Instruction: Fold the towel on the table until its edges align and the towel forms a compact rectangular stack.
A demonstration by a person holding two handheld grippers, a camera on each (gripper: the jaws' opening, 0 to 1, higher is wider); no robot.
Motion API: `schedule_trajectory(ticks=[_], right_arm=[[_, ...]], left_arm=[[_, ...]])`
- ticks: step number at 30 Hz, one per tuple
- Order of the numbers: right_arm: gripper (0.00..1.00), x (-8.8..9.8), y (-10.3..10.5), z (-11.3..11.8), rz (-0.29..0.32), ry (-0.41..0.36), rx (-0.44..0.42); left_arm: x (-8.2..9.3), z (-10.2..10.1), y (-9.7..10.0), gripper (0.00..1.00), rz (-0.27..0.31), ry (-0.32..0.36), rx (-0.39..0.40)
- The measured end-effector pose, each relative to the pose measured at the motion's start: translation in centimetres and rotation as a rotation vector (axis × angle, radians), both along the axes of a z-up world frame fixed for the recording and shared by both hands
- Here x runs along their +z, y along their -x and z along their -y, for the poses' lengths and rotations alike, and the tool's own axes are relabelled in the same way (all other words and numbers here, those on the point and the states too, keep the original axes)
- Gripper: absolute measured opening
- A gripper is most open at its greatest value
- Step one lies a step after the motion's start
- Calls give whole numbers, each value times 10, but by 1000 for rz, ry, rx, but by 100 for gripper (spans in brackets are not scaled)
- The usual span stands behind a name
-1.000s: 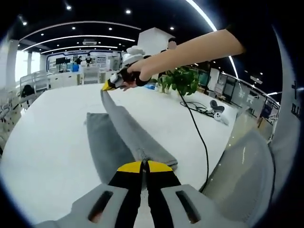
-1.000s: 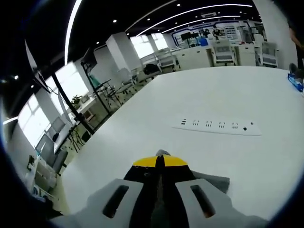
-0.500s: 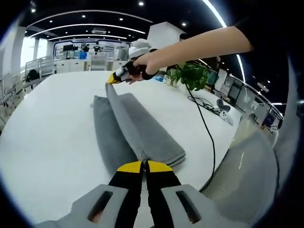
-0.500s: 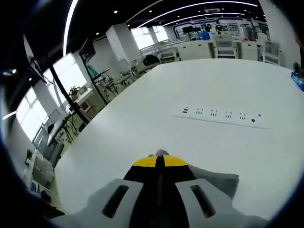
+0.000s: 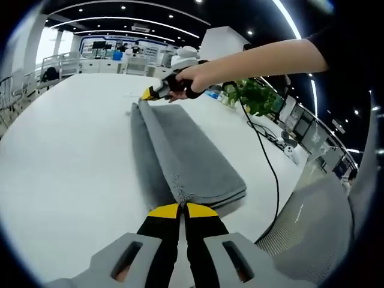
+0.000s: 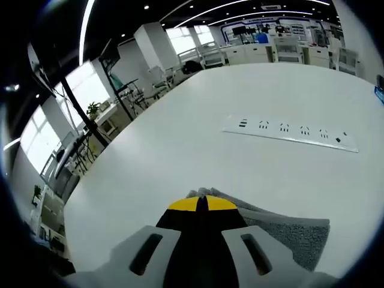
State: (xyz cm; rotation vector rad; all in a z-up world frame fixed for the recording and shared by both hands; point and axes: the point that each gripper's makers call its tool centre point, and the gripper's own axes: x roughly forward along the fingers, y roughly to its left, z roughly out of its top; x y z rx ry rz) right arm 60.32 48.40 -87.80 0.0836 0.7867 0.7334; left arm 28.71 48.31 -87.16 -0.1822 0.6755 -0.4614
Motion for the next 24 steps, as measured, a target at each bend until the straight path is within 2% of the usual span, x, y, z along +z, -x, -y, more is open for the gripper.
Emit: schedule_trajectory(ticks=[9,16,24], right_arm=[[0,-8,1,-10,9,12,30],[0,-16,1,-17,10,20,41],[0,-20,-2,-19,28,30,59]], left_arm=[[-20,-6,1,3,-56,41,44],[-28,-10,2,2,-95,87,97],[-38,-14,2,2,-138,105,129]])
